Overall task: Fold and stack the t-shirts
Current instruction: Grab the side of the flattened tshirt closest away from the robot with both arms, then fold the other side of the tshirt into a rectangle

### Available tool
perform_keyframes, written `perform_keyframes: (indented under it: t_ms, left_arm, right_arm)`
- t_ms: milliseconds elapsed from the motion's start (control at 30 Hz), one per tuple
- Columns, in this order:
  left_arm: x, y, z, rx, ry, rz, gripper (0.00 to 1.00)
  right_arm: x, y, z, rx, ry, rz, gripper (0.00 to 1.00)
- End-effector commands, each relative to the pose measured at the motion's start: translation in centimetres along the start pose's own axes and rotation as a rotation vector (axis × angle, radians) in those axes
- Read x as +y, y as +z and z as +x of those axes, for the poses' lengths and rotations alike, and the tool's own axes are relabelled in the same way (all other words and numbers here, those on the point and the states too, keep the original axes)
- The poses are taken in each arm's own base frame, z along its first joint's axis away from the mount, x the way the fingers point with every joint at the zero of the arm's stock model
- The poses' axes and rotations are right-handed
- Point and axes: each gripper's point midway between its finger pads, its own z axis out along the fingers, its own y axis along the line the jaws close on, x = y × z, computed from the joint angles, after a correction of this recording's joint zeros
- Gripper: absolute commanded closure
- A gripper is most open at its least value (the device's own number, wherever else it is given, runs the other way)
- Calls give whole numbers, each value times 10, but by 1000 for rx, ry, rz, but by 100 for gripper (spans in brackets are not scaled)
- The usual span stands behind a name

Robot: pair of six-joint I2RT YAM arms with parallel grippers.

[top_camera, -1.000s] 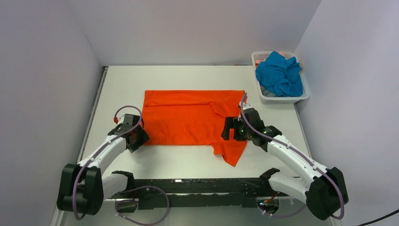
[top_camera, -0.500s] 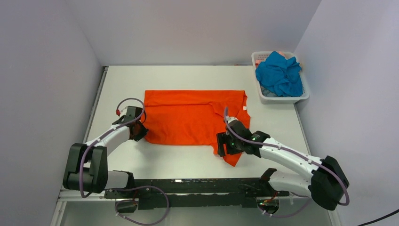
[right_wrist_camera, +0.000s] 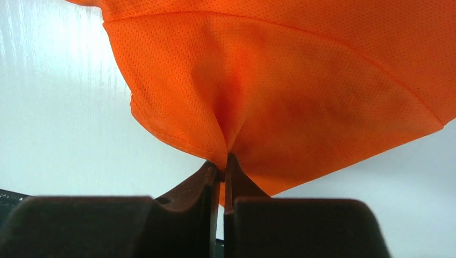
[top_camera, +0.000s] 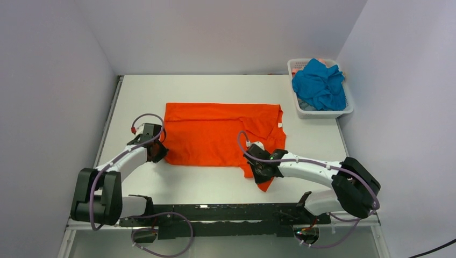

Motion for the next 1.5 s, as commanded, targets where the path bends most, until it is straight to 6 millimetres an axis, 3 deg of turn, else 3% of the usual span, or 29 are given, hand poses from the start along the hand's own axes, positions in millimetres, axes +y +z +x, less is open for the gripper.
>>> perform_keyframes:
  t_ms: [0, 67, 167, 333, 500, 567, 700, 1067, 1233, 1467]
  left_arm:
    - [34, -7, 29, 77, 9, -69, 100]
    - [35, -14, 26, 57, -5, -60, 100]
    - [33, -23, 9, -17, -5, -51, 100]
    - [0, -31, -5, -15, -6, 73, 100]
    - [-24, -29, -18, 5, -10, 103, 100]
    - [-35, -30, -31, -9, -19, 106, 100]
    - [-48, -30, -51, -37, -32, 110, 100]
    - [-84, -16, -97, -31, -65, 144, 100]
    - [-94, -2, -99, -1, -75, 144, 100]
    - [-94, 15, -106, -5, -91, 87, 100]
  right_arm:
    - [-4, -9, 27, 79, -20, 34, 97]
    - [-3, -15, 29, 75, -9, 33, 100]
    - [-1, -23, 14, -6, 16, 26, 100]
    - [5, -44, -35, -170, 18, 35, 100]
    - [3, -53, -82, -258, 45, 29, 100]
    - [-5, -60, -109, -301, 61, 55, 100]
    - [-24, -66, -144, -354, 80, 106, 100]
    - [-57, -60, -199, -389, 56, 174, 100]
    - [-60, -45, -216, -370, 24, 139, 100]
    - [-83, -22, -238, -322, 34, 193, 100]
